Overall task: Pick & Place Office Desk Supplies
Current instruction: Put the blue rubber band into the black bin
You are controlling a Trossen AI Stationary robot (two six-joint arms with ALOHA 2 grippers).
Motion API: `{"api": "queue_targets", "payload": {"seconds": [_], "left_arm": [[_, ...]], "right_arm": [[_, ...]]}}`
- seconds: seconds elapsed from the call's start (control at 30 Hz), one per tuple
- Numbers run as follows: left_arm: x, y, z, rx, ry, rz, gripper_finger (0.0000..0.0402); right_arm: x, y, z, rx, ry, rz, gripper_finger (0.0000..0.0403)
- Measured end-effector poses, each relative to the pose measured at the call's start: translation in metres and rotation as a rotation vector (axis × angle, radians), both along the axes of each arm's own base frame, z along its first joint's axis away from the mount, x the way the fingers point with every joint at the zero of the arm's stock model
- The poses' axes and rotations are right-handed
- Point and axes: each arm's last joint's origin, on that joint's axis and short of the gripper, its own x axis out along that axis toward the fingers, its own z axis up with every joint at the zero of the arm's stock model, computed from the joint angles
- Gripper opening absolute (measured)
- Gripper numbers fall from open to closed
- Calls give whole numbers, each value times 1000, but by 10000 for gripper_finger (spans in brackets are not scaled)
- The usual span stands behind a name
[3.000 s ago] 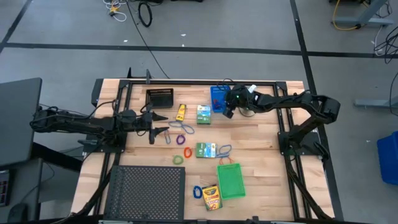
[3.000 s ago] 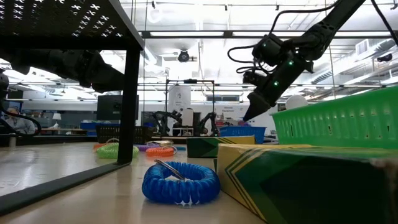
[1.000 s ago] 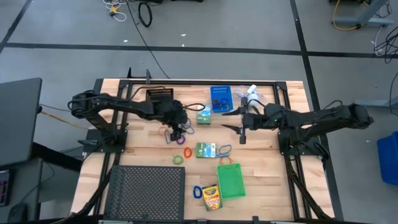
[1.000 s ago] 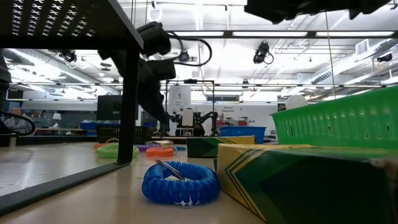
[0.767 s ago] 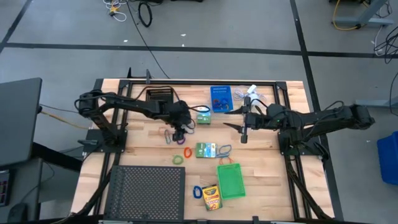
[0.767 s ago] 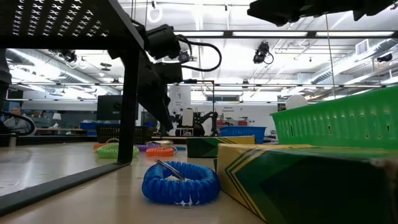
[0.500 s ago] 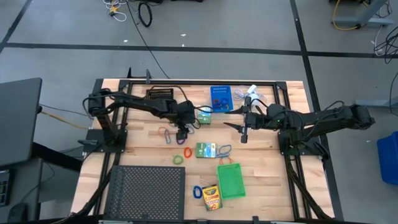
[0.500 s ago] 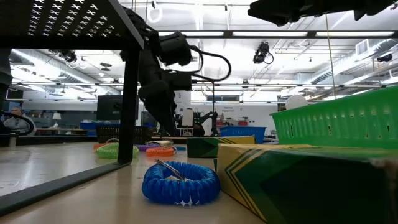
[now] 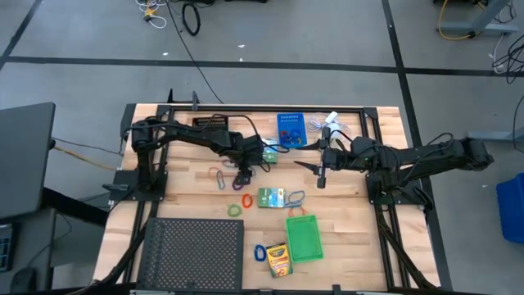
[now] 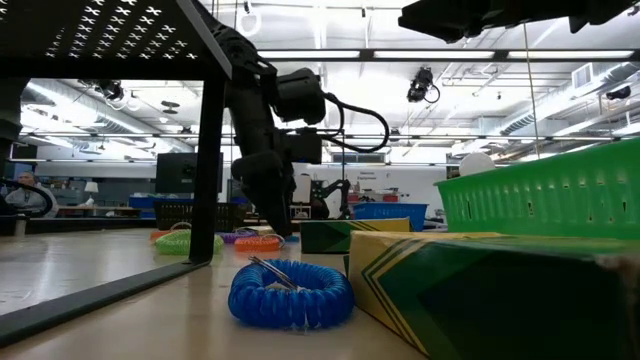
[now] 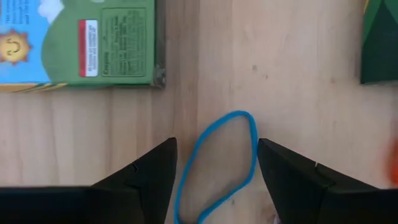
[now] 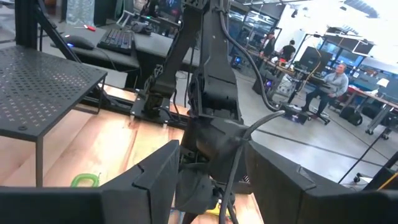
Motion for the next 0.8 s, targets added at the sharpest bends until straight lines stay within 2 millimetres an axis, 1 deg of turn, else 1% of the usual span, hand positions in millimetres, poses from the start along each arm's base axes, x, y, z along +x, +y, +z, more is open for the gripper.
{"api": "queue_targets", "payload": {"seconds": [0.07, 0.17, 0.33, 0.5, 0.53, 0.6, 0.8], "left_arm": [[0, 1, 0, 10, 0, 3, 220], [0, 3, 0, 15, 0, 3, 188], [0, 4, 0, 38, 2, -6, 108], [0, 4, 0, 44, 3, -16, 20], [0, 4, 0, 45, 3, -16, 11], [0, 5, 0, 53, 5, -9, 6], [-1, 6, 0, 64, 11, -3, 4]], "right_arm": [[0, 0, 0, 0, 0, 0, 192], [0, 0, 0, 0, 0, 0, 192], [0, 0, 0, 0, 0, 0, 192], [0, 0, 0, 0, 0, 0, 192], [0, 0, 0, 0, 0, 1, 192], [0, 0, 0, 0, 0, 1, 192], [0, 0, 0, 0, 0, 1, 192]]}}
